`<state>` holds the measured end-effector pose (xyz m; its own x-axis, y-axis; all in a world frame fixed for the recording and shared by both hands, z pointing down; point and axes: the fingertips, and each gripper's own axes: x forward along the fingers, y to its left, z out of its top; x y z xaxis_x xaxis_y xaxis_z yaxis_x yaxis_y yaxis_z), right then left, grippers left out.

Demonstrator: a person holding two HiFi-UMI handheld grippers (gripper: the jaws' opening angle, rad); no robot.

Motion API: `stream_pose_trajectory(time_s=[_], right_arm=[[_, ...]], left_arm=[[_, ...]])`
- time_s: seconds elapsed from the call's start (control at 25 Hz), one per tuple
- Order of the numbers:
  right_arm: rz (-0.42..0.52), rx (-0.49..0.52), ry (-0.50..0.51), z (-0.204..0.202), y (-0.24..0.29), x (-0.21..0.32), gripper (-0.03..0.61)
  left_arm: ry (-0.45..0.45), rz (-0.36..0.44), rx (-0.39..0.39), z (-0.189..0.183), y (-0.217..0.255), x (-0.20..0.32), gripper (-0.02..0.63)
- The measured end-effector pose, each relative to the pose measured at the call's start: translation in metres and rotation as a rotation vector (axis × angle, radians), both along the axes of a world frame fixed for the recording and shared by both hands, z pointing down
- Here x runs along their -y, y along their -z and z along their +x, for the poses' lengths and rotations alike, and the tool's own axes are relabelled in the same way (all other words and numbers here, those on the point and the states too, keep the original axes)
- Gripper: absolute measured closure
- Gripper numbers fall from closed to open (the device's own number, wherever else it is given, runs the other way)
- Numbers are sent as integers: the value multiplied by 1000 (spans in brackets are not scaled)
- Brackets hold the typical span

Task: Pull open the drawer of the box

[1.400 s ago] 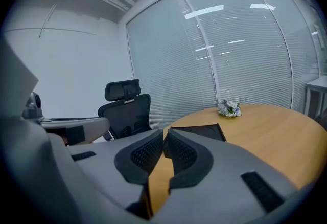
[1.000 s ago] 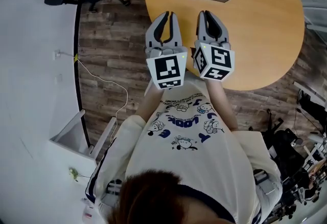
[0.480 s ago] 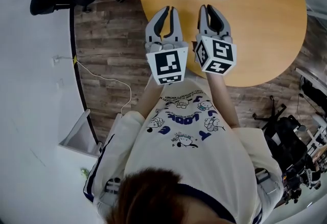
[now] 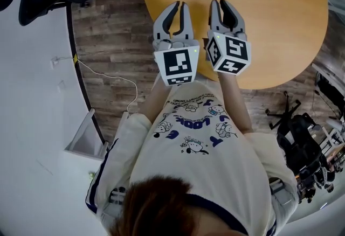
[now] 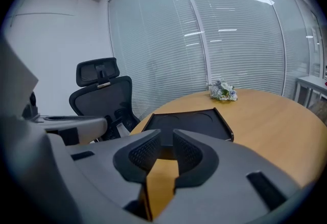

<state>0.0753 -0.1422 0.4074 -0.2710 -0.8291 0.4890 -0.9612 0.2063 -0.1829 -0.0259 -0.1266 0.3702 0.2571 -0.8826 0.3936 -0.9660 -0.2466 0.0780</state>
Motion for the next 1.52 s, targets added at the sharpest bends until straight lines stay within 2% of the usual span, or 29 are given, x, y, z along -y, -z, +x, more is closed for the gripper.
stream_pose_trajectory(time_s=[0.24,1.52], right_arm=[[-32,-8,-15,1,-15,6,480],[-190,-58,-42,16,-94,20,442]], left_arm=[[-3,-25,-2,-2,-12,10,578],[2,-145,-17,-9,-67,20,578]])
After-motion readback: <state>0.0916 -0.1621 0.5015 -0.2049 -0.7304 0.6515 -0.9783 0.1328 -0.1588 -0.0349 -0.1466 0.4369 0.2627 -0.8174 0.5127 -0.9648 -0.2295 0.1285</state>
